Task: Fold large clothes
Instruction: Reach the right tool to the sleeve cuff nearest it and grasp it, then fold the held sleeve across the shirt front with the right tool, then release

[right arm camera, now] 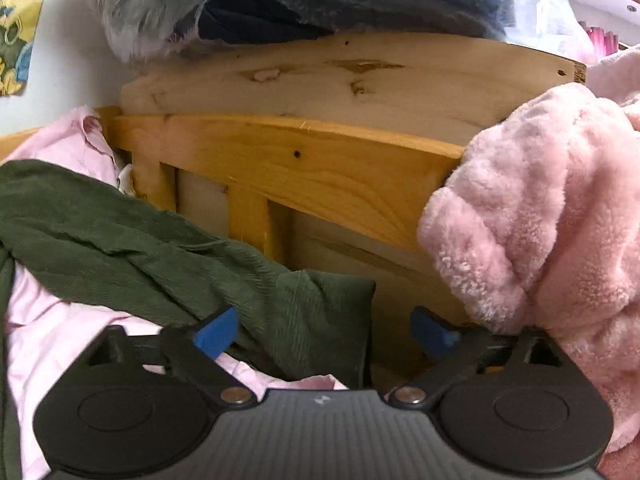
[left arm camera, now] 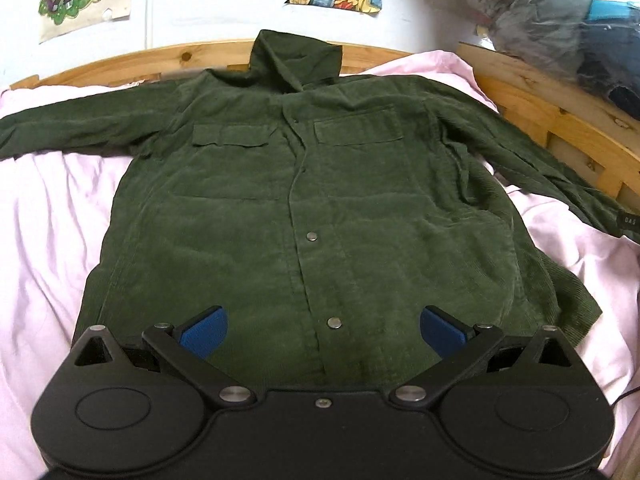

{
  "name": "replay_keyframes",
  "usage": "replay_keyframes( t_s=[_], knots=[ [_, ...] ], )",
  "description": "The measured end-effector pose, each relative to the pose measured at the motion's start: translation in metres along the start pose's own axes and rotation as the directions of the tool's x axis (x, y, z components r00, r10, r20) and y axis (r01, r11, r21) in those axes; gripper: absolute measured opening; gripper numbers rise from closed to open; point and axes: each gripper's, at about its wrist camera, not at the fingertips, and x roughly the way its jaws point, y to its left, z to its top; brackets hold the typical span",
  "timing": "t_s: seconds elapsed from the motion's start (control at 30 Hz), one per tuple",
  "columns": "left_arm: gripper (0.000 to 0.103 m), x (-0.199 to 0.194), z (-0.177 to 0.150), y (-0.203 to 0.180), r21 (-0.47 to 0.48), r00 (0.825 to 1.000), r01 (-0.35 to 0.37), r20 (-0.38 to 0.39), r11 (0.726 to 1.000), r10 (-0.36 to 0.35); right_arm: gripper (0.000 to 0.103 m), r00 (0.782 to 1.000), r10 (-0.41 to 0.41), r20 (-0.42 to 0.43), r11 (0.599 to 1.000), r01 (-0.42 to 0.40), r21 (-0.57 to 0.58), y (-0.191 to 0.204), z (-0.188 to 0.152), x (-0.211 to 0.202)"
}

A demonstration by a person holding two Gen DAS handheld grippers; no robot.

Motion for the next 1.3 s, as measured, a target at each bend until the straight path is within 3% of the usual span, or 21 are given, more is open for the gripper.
replay_keyframes(
  t_s=[0.07,0.13,0.17,0.23,0.43,0.57,0.73,0.87,0.97,1.07,1.23,1.3],
  knots=[
    [0.102,-0.003,0.000,0.001,0.002,1.000,-0.003,0.005,1.000,0.003,0.058,1.000,-0.003,-0.020,1.000,0.002,-0.010,0.001,-0.001,0.004],
    [0.102,-0.006,0.000,0.000,0.006,1.000,-0.003,0.013,1.000,0.003,0.053,0.999,-0.004,-0.045,1.000,0.004,-0.012,0.004,0.000,0.009],
    [0.102,-0.007,0.000,0.000,0.006,1.000,-0.003,0.015,1.000,0.002,0.042,0.999,-0.003,-0.047,1.000,0.003,-0.007,0.004,0.002,0.011],
    [0.102,-0.009,-0.002,0.000,0.004,1.000,0.001,0.016,1.000,-0.001,0.031,0.998,0.024,-0.054,1.000,-0.024,0.008,0.005,0.007,0.015],
    [0.102,-0.011,-0.001,0.001,0.009,1.000,0.010,0.019,1.000,-0.010,0.002,0.998,0.060,0.004,0.997,-0.060,-0.044,0.008,0.011,-0.010],
    [0.102,-0.011,0.005,0.003,0.014,1.000,0.012,0.010,1.000,-0.012,0.002,0.984,0.145,0.108,0.982,-0.130,-0.135,0.020,0.023,-0.050],
    [0.102,-0.015,0.019,0.008,0.011,0.998,-0.001,0.056,1.000,0.000,0.002,0.924,0.309,0.228,0.936,-0.252,-0.247,0.045,0.052,-0.102],
    [0.102,-0.017,0.023,0.015,0.001,0.998,0.000,0.062,1.000,0.000,0.002,0.844,0.441,0.305,0.892,-0.375,-0.253,0.067,0.093,-0.142],
    [0.102,-0.017,0.021,0.022,0.006,0.998,-0.014,0.053,1.000,0.014,0.002,0.760,0.554,0.340,0.831,-0.478,-0.285,0.092,0.126,-0.167],
    [0.102,-0.016,0.017,0.031,0.000,0.999,-0.029,0.039,1.000,0.029,0.002,0.645,0.679,0.351,0.734,-0.579,-0.356,0.130,0.153,-0.193],
    [0.102,-0.017,0.012,0.047,-0.024,0.998,-0.064,0.023,0.998,0.064,0.002,0.426,0.866,0.262,0.500,-0.711,-0.494,0.219,0.172,-0.240],
    [0.102,-0.017,0.011,0.053,-0.030,0.997,-0.075,0.019,0.997,0.075,0.002,0.370,0.907,0.199,0.417,-0.731,-0.541,0.256,0.168,-0.254]
  ],
)
